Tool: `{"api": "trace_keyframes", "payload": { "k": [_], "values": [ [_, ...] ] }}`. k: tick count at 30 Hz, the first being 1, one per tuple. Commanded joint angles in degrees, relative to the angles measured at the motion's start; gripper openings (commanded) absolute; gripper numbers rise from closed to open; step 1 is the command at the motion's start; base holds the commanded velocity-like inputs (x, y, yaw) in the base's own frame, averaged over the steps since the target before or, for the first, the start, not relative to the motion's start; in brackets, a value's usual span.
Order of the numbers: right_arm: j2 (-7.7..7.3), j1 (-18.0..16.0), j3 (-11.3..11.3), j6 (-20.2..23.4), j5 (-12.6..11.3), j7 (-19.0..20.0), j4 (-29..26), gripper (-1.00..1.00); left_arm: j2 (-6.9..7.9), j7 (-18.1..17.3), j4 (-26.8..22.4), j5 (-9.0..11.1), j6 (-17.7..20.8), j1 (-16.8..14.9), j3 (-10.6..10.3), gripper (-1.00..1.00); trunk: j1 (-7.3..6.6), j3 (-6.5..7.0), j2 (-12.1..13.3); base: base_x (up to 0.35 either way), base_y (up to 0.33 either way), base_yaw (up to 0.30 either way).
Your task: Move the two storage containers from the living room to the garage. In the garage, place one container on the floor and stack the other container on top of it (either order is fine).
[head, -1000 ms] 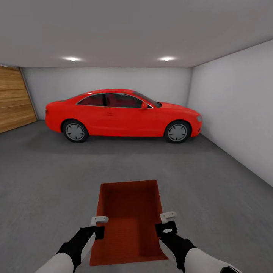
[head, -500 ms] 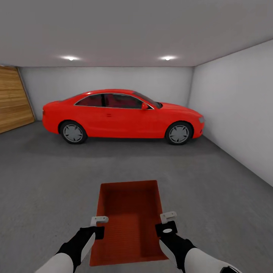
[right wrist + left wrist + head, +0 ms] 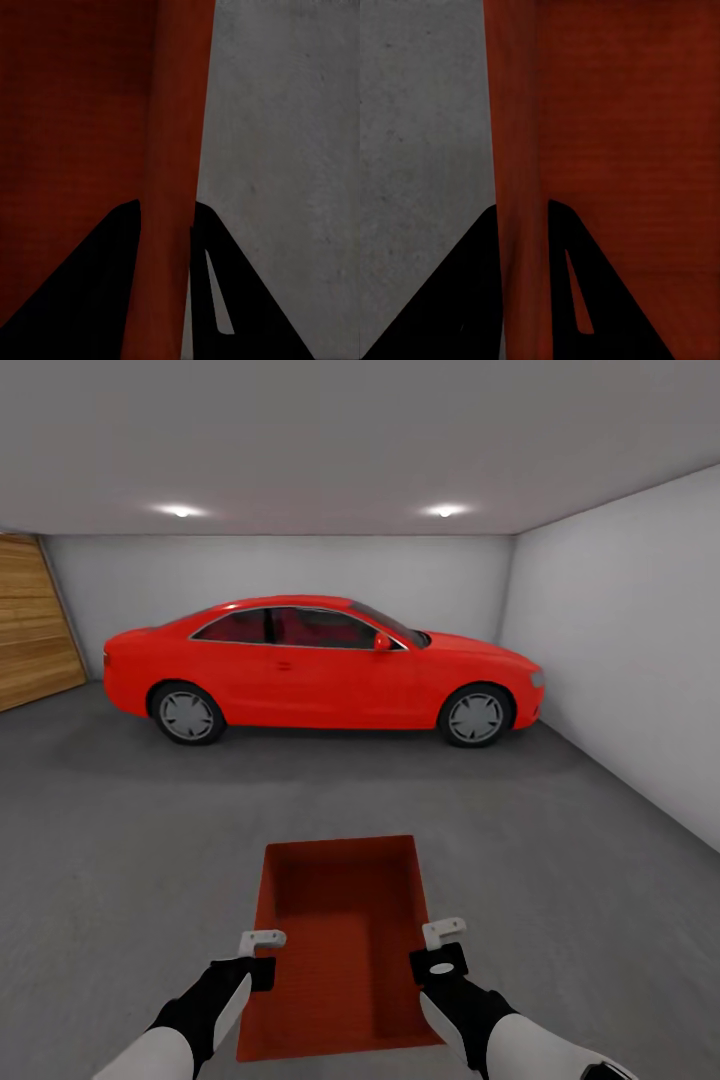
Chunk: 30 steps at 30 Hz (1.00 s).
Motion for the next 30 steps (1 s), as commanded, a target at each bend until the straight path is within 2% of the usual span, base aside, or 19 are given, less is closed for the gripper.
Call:
{"api": "trace_keyframes", "payload": {
  "k": [1,19,30],
  "values": [
    [0.23,0.0,-0.1,0.4,-0.7,0.6,-0.8,-1.00,-0.05,0.3,-0.2,-0.6,0.4,0.0,0.3,-1.00,0.05,-0.03,0.0,0.321,0.000,0.000],
    [0.23,0.0,-0.1,0.4,-0.7,0.6,-0.8,-1.00,-0.05,0.3,-0.3,-0.6,0.4,0.0,0.4,-1.00,0.05,-0.03,0.0,0.318,0.000,0.000],
    [0.23,0.0,-0.1,0.4,-0.6,0.6,-0.8,-1.00,-0.05,0.3,-0.6,-0.6,0.4,0.0,0.4,-1.00,0.05,-0.03,0.0,0.055,0.000,0.000]
  ]
}}
